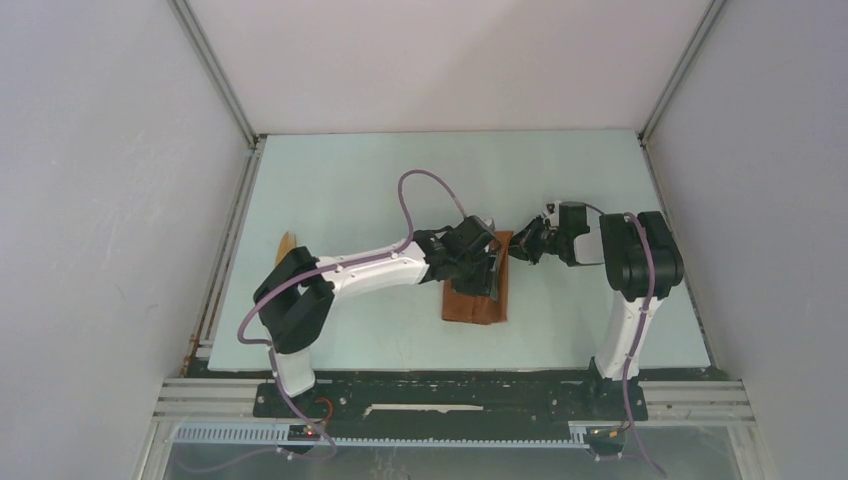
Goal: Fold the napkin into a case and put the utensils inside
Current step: Pass from the left arm to the right, then pick up the 2/3-rectangle-folded napkin from the center of the board.
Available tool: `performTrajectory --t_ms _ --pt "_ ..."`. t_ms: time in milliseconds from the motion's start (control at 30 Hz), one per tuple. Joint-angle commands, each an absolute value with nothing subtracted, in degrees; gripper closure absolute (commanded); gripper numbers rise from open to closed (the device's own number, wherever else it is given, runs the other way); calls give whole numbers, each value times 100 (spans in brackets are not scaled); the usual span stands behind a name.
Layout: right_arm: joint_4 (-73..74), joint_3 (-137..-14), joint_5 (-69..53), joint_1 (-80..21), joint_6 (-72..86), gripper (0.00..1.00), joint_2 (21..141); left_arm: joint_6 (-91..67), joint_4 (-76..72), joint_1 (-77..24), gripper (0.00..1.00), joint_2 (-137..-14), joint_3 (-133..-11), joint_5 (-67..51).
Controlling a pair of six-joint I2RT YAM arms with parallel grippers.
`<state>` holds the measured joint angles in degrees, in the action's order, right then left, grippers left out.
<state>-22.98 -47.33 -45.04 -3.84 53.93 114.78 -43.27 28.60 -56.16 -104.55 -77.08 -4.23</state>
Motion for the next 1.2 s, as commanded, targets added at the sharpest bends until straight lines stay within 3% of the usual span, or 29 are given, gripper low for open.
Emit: performTrajectory --t_ms 0,100,267,400,600,1167 --pt "-2155 -4709 -4093 -432 4985 100 11394 -4149 2401 -5423 38 -9797 -7497 -631" --pt "-2362 -4606 -4111 -426 5020 100 11315 -4260 2041 -5106 33 -9579 -7365 -756" --pt "-3806 -4170 -4401 -411 5653 100 11273 -4578 1284 -4514 33 -9980 -7514 -905" --pt "-4881 -3828 -4497 -407 6196 100 11272 -4640 1106 -4278 42 -10964 -8261 -947" --pt "-5209 -3590 -4472 -405 6357 100 11208 -4450 1713 -4226 52 -12163 -9505 -863" --pt "-5890 -2931 -4158 -158 6673 100 10676 -4195 2373 -4044 58 -12664 -9806 572"
